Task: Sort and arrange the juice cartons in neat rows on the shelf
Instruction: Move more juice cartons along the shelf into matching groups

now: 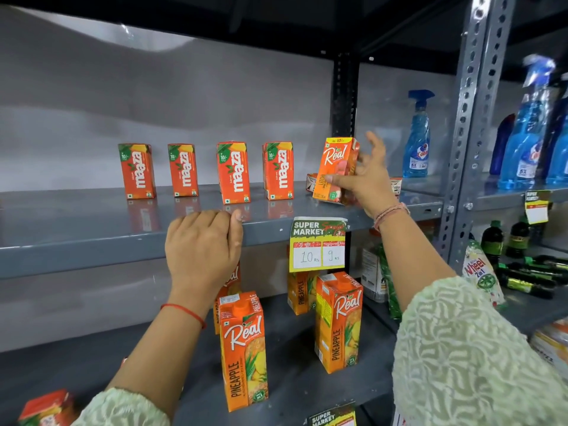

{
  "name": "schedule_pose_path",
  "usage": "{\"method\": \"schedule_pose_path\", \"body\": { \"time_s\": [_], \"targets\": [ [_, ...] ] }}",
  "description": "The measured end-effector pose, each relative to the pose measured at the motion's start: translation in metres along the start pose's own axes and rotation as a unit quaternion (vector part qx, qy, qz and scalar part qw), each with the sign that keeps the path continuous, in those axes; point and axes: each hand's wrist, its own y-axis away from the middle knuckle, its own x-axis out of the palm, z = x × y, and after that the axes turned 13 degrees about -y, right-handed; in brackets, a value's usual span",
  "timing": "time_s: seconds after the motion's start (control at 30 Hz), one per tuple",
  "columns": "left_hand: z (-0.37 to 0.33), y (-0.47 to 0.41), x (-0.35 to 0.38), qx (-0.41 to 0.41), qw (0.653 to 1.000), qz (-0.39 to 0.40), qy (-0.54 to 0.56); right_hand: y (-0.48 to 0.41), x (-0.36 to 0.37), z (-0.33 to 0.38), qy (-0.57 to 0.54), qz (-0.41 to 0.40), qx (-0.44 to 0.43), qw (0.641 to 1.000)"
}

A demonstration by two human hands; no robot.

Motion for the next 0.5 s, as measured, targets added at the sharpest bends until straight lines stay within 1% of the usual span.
{"method": "schedule_pose_path", "body": {
  "time_s": [0.07, 0.13, 0.2, 0.3, 0.37, 0.43, 0.5],
  "targets": [
    [0.001, 0.0, 0.0, 0.002, 1.0, 0.011, -0.003, -0.001, -0.003, -0.002, -0.006, 0.007, 0.039, 0.999],
    [0.002, 0.0, -0.001, 0.004, 1.0, 0.025, -0.005, 0.0, -0.004, -0.002, 0.005, 0.033, 0.061, 0.998],
    [0.003, 0.001, -0.001, 0.012, 0.999, 0.038, -0.008, 0.004, -0.005, -0.001, -0.008, 0.046, 0.078, 0.996],
    [0.008, 0.001, -0.004, 0.05, 0.998, 0.046, -0.015, 0.011, -0.004, 0.003, -0.05, 0.031, 0.077, 0.995],
    [0.02, 0.001, -0.008, 0.059, 0.997, 0.053, -0.02, 0.015, 0.003, 0.008, -0.069, 0.027, 0.069, 0.995],
    [0.036, 0.002, -0.013, 0.061, 0.996, 0.058, -0.033, 0.02, 0.017, 0.015, -0.077, 0.044, 0.064, 0.994],
    [0.056, 0.007, -0.018, 0.066, 0.994, 0.067, -0.057, 0.026, 0.041, 0.024, -0.092, 0.085, 0.06, 0.99]
  ]
}}
